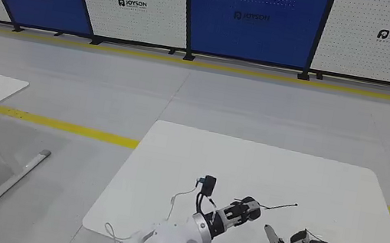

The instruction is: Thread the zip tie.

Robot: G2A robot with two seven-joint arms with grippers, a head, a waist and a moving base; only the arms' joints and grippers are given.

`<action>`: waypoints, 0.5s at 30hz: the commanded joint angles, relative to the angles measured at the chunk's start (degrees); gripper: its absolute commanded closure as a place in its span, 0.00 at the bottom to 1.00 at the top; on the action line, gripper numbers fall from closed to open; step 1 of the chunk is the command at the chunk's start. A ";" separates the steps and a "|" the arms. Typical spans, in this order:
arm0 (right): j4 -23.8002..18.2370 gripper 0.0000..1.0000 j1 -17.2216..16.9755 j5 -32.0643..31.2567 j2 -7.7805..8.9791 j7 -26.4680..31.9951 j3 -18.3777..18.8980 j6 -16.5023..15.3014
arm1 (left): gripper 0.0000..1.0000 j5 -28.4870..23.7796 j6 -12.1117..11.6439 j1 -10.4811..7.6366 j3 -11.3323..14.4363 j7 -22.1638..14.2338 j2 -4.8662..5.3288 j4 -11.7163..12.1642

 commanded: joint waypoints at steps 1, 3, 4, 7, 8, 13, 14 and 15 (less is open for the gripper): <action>-0.48 0.00 -0.10 -2.26 -0.08 -0.80 -0.43 1.67 | 1.00 0.54 0.93 -0.17 0.30 0.23 -0.02 0.02; -0.71 0.00 -0.32 -2.07 -0.14 -2.18 -0.46 1.59 | 1.00 0.54 0.93 -0.17 0.30 0.23 -0.02 0.02; -0.71 0.00 -0.32 -2.07 -0.14 -2.18 -0.46 1.59 | 1.00 0.54 0.93 -0.17 0.30 0.23 -0.02 0.02; -0.71 0.00 -0.32 -2.07 -0.14 -2.18 -0.46 1.59 | 1.00 0.54 0.93 -0.17 0.30 0.23 -0.02 0.02; -0.71 0.00 -0.32 -2.07 -0.14 -2.18 -0.46 1.59 | 1.00 0.54 0.93 -0.17 0.30 0.23 -0.02 0.02; -0.06 0.00 0.47 -2.36 -0.15 -0.29 -0.97 0.53 | 1.00 1.22 0.93 -0.17 0.91 0.28 -0.06 -0.27; 0.08 0.00 0.64 -2.03 -0.19 -0.29 -1.05 0.26 | 1.00 1.48 0.97 -0.15 1.17 0.24 -0.07 -0.50; 0.22 0.00 0.82 -1.95 -0.23 -0.27 -1.17 0.27 | 1.00 1.72 1.03 -0.15 1.37 0.22 -0.08 -0.64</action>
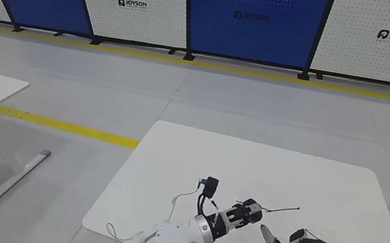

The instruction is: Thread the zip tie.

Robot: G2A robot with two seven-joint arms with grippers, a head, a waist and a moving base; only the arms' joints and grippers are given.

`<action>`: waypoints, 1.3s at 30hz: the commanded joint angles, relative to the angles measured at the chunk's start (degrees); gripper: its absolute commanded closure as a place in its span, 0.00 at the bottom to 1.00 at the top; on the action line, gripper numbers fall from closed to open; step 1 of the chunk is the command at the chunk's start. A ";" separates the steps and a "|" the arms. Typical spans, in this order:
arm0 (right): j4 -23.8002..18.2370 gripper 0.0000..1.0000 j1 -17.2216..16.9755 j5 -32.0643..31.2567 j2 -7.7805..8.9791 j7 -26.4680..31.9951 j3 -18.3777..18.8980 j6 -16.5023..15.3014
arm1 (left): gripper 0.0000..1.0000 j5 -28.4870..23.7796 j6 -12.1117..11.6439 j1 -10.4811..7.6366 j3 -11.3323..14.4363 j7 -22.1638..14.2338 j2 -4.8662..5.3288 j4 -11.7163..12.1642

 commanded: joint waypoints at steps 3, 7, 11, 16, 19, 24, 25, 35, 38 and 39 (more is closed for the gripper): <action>0.50 0.00 0.68 0.01 -0.17 -0.36 -0.70 -0.20 | 1.00 0.91 0.45 -0.11 0.80 0.04 -0.05 -0.26; 0.81 0.53 0.98 0.07 -0.24 -0.65 -1.07 -1.14 | 1.00 1.30 1.04 -0.56 1.46 0.53 -0.20 0.19; 0.80 0.57 1.06 0.87 -0.17 -0.03 -0.80 -2.74 | 1.00 1.56 1.43 -1.00 2.04 1.10 -0.35 0.60; 0.65 0.58 0.99 2.57 -0.04 0.66 0.05 -5.02 | 1.00 2.39 1.72 -1.25 2.69 1.89 -0.49 0.73; 0.65 0.60 0.94 2.95 0.04 1.16 0.36 -5.81 | 1.00 2.72 2.10 -1.41 3.17 1.61 -0.54 0.94; 0.57 0.60 1.06 3.48 0.11 2.55 0.46 -6.74 | 1.00 3.11 2.31 -1.62 4.10 1.26 -0.67 1.44; 0.54 0.60 1.06 3.46 0.12 2.64 0.47 -6.82 | 1.00 3.10 2.32 -1.69 4.19 1.29 -0.70 1.53; 0.15 0.66 0.45 3.36 0.14 1.49 0.52 -7.33 | 1.00 3.70 2.45 -2.07 4.81 1.90 -0.87 2.21; 0.03 0.67 0.14 3.62 0.15 0.69 0.65 -7.81 | 1.00 4.04 2.62 -2.16 4.99 2.13 -0.91 2.41; 0.01 0.69 0.05 3.73 0.15 0.48 0.69 -7.91 | 1.00 4.09 2.72 -2.22 5.06 2.16 -0.93 2.47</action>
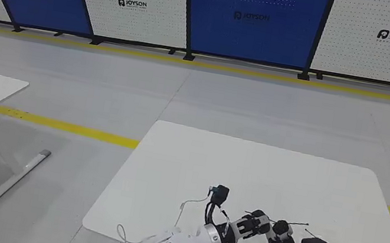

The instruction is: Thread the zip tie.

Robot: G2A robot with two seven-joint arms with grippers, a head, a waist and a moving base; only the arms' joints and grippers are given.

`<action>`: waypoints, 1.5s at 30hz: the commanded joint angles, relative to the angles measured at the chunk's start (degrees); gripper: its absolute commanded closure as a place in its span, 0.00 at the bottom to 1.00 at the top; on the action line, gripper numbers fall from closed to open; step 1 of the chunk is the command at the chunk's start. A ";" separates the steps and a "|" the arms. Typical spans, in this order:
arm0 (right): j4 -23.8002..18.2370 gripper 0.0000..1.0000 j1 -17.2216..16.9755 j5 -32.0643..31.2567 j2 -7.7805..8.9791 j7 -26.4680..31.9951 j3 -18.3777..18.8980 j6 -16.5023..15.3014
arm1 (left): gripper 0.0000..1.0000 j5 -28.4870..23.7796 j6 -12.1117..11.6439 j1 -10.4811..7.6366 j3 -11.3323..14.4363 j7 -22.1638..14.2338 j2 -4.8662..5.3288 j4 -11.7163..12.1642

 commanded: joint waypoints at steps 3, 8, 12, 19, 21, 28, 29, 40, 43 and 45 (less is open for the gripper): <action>-0.10 0.71 -0.31 0.52 0.02 -0.78 0.32 -0.55 | 1.00 0.10 0.26 -0.26 0.27 0.18 -0.10 0.40; -0.05 0.75 -0.47 1.09 0.05 -1.25 0.73 -0.96 | 1.00 0.46 0.36 -0.44 0.66 0.29 -0.20 0.72; 0.12 0.77 -0.38 1.18 0.05 -1.21 0.77 -1.04 | 1.00 0.73 0.42 -0.51 0.80 0.41 -0.24 0.80; 0.25 0.79 -0.23 0.48 0.05 -1.09 0.59 -1.13 | 1.00 1.03 0.42 -0.48 1.00 0.56 -0.30 0.85; 0.18 0.80 -0.27 -0.03 0.07 -1.06 0.50 -1.11 | 1.00 1.14 0.44 -0.50 1.11 0.55 -0.33 0.89; 0.10 0.90 -0.37 -0.68 0.09 -1.19 0.39 -1.17 | 1.00 1.40 0.44 -0.61 1.25 0.68 -0.40 1.04; 0.12 0.91 -0.37 -0.69 0.09 -1.23 0.39 -1.21 | 1.00 1.45 0.44 -0.64 1.28 0.73 -0.41 1.09; 0.38 1.00 -0.23 -1.13 0.09 -0.98 0.25 -1.03 | 1.00 1.27 -0.79 -0.60 1.29 0.93 -0.51 1.31; 0.47 1.00 -0.08 -1.72 0.09 -0.72 0.03 -0.96 | 1.00 1.61 -2.59 -0.33 1.27 0.79 -0.46 1.03; 0.50 1.00 -0.07 -2.02 0.09 -0.80 -0.07 -0.94 | 1.00 1.85 -3.30 -0.10 1.23 0.80 -0.41 0.89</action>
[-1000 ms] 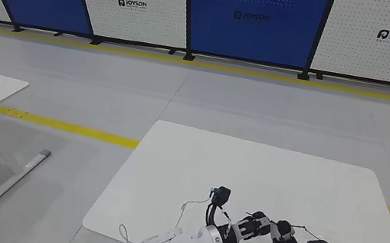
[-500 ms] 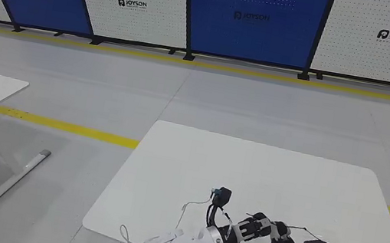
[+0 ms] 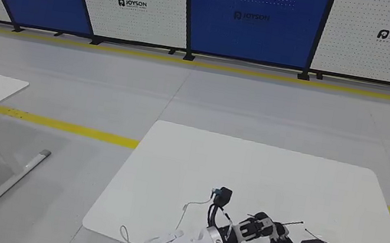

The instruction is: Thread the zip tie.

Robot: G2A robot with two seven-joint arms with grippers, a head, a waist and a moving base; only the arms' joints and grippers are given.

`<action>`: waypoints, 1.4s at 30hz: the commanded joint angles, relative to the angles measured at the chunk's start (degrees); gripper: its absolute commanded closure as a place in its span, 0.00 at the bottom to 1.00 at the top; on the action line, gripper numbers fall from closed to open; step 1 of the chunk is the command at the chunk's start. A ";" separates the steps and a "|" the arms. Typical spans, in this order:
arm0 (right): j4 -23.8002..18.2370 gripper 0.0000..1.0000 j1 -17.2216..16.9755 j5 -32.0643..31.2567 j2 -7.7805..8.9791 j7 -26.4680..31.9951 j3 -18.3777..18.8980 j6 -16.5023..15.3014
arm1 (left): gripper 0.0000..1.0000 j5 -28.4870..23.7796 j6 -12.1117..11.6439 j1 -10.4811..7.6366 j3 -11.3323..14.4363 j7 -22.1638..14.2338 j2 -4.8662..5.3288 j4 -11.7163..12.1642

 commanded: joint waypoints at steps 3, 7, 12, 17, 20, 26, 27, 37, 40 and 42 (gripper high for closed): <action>-0.02 1.00 -0.05 -0.36 0.01 -0.16 -0.09 0.00 | 1.00 0.08 -0.89 0.31 -0.06 -0.14 0.05 -0.37; -0.06 1.00 -0.14 -0.53 0.04 -0.24 -0.05 -0.08 | 1.00 -0.05 -1.61 0.59 -0.10 -0.34 0.09 -0.68; 0.10 1.00 -0.11 -0.86 0.05 -0.21 -0.13 -0.02 | 1.00 -0.14 -2.42 1.16 -0.39 -0.43 0.21 -1.32; 0.30 1.00 0.06 -1.16 0.04 -0.18 -0.31 0.13 | 1.00 0.27 -3.31 2.23 -0.85 -0.58 0.49 -2.59; 0.40 1.00 0.12 -1.35 0.03 -0.17 -0.40 0.16 | 1.00 0.50 -3.81 2.88 -1.13 -0.67 0.66 -3.42; 0.52 1.00 0.17 -1.77 0.03 -0.18 -0.56 0.50 | 1.00 0.95 -4.84 4.07 -1.64 -0.80 0.98 -5.11; 0.57 1.00 0.20 -1.79 0.03 -0.18 -0.58 0.52 | 1.00 1.13 -5.02 4.33 -1.74 -0.84 1.05 -5.43; 0.83 1.00 0.66 -1.97 0.02 0.35 -0.95 0.31 | 1.00 2.63 -5.99 6.13 -2.40 -0.58 1.57 -7.85; 0.63 1.00 0.64 -2.15 0.01 0.38 -1.09 0.53 | 1.00 2.85 -6.21 6.43 -2.48 -0.71 1.67 -8.23; 0.50 1.00 0.59 -2.24 0.01 0.37 -1.13 0.62 | 1.00 2.99 -6.35 6.59 -2.54 -0.82 1.75 -8.46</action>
